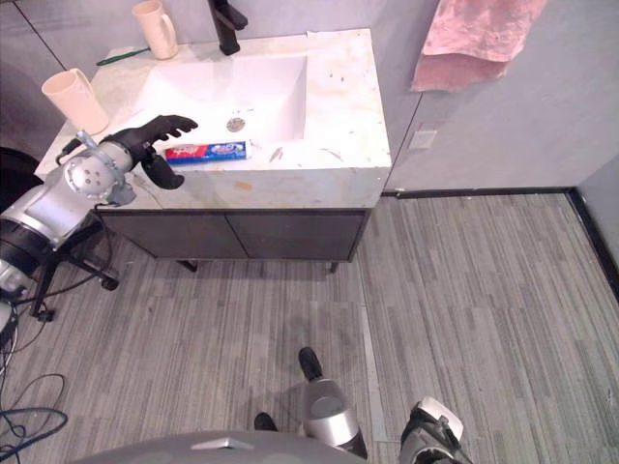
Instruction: Organize the bathroom.
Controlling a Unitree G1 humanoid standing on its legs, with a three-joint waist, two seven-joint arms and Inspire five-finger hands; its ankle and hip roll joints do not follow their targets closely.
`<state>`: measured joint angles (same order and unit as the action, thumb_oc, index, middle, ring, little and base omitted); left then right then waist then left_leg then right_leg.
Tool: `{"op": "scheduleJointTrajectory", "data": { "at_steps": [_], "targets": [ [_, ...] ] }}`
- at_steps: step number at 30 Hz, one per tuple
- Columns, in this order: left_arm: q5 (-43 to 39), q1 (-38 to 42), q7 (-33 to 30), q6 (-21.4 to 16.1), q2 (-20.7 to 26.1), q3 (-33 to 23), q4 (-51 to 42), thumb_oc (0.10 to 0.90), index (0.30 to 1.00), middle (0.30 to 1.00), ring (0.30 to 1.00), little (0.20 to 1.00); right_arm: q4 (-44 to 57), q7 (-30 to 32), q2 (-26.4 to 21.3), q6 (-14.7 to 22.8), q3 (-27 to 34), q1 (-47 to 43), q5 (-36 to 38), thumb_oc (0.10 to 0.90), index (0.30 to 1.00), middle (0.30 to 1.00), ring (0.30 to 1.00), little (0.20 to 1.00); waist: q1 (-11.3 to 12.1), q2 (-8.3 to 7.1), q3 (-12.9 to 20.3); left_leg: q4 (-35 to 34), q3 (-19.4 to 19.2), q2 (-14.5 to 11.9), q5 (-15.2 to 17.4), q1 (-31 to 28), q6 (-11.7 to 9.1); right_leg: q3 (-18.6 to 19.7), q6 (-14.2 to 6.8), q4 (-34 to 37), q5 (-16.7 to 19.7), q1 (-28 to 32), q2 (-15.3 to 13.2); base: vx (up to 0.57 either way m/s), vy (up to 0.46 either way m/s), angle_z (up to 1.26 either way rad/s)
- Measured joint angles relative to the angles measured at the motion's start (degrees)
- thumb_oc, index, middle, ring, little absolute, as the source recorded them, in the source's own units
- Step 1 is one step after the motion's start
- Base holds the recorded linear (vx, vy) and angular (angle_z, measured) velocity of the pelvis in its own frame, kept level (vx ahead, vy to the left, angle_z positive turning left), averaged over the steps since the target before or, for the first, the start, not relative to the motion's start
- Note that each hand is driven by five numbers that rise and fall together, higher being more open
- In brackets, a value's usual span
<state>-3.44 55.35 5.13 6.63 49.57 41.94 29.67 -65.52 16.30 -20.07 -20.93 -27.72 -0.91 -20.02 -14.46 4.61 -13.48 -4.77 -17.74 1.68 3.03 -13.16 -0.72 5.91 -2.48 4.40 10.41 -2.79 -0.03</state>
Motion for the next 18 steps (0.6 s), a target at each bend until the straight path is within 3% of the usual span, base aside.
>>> {"op": "scheduleJointTrajectory", "data": {
  "at_steps": [10, 13, 14, 18],
  "targets": [
    [2.0, 0.0, -0.6, 0.1, -0.3, 0.0, 0.5, 0.800, 0.900, 0.900, 0.900, 0.900, 0.0, 0.0, 0.0, 0.0, 0.0, 0.0, 0.0, 0.800, 0.900, 0.900, 0.900, 0.900, 0.0, 0.04, 0.0, 0.0, 0.0, -0.2, 0.0, 0.0, 0.0, 0.0, 0.1, 0.0, 0.0, 0.0, 0.2, 0.00, 0.000, 0.00],
    [2.4, 0.0, -1.0, 0.0, -0.3, 0.0, 1.4, 0.725, 0.787, 0.787, 0.787, 0.787, 0.0, 0.0, 0.0, 0.0, 0.0, 0.0, 0.0, 0.800, 0.900, 0.900, 0.900, 0.900, 0.0, 0.08, 0.0, 0.0, 0.0, -0.2, 0.0, 0.0, 0.0, 0.0, 0.1, 0.0, 0.0, 0.0, 0.2, 0.00, 0.000, 0.00],
    [2.4, 0.0, -1.1, 0.0, -0.3, 0.0, 1.7, 0.634, 0.651, 0.651, 0.651, 0.651, 0.0, 0.0, 0.0, 0.0, 0.0, 0.0, 0.0, 0.800, 0.900, 0.900, 0.900, 0.900, 0.0, 0.13, -0.1, 0.0, 0.0, -0.2, 0.0, 0.0, 0.0, -0.1, 0.1, 0.0, 0.0, 0.0, 0.2, 0.00, 0.000, 0.00],
    [2.4, 0.0, -1.7, 0.0, -0.3, 0.0, 2.0, 0.513, 0.469, 0.469, 0.469, 0.469, 0.0, 0.0, 0.0, 0.0, 0.0, 0.0, 0.0, 0.800, 0.900, 0.900, 0.900, 0.900, 0.1, 0.42, -0.2, 0.0, 0.0, -0.2, 0.0, 0.0, 0.0, -0.1, 0.1, 0.0, 0.0, 0.0, 0.2, 0.00, 0.000, 0.00]
  ]
}}
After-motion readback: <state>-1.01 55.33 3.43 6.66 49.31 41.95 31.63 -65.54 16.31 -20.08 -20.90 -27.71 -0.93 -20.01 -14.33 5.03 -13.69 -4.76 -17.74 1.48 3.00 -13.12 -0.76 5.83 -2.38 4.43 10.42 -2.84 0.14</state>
